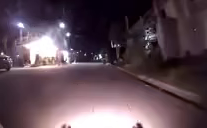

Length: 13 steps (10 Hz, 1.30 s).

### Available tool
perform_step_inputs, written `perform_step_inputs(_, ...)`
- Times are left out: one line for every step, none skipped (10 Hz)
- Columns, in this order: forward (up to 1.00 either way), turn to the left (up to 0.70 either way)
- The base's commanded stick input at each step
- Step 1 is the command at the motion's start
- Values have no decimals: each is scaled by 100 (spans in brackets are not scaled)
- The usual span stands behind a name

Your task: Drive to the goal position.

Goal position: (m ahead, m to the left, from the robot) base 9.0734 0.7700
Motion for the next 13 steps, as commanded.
perform_step_inputs(60,0)
perform_step_inputs(60,0)
perform_step_inputs(60,0)
perform_step_inputs(60,0)
perform_step_inputs(60,0)
perform_step_inputs(60,0)
perform_step_inputs(60,0)
perform_step_inputs(60,0)
perform_step_inputs(60,0)
perform_step_inputs(60,0)
perform_step_inputs(60,0)
perform_step_inputs(60,0)
perform_step_inputs(60,0)
